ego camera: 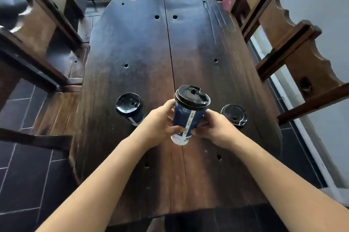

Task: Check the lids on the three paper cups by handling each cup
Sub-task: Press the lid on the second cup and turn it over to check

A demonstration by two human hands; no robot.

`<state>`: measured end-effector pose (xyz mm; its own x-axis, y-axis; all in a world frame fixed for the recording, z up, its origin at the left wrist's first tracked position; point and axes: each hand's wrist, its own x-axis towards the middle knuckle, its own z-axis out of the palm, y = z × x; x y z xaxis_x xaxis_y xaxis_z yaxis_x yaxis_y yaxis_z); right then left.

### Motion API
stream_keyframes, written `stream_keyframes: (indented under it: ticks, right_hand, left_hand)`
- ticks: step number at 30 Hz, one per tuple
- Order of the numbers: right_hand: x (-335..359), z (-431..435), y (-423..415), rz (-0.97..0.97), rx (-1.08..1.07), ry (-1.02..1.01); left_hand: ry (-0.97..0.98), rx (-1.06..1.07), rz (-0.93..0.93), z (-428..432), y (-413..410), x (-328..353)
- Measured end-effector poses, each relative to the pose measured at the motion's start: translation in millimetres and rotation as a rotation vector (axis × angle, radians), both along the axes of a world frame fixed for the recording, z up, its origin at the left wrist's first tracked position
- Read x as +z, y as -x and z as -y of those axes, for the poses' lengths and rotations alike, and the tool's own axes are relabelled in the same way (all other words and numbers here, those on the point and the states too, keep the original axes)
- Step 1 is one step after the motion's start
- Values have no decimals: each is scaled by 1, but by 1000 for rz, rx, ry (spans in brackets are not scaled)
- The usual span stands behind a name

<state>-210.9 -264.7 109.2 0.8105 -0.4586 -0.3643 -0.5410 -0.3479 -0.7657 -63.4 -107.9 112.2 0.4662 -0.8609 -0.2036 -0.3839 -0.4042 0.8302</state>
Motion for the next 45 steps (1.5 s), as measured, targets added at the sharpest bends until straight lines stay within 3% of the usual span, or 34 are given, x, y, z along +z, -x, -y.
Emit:
stream_keyframes:
  ticks: [14, 28, 34, 45]
  right_hand:
    - [-117, 27, -73, -57, -126, 169]
    - [-154, 26, -66, -10, -177, 83]
    - [-169, 20, -52, -216, -95, -14]
    - [-114, -18, 0, -522, 124, 167]
  left_hand:
    - [-24, 159, 38, 53, -46, -138]
    - [58, 129, 10, 49, -40, -179]
    - [-174, 63, 5, 34, -36, -192]
    - [-617, -64, 110, -25, -6, -130]
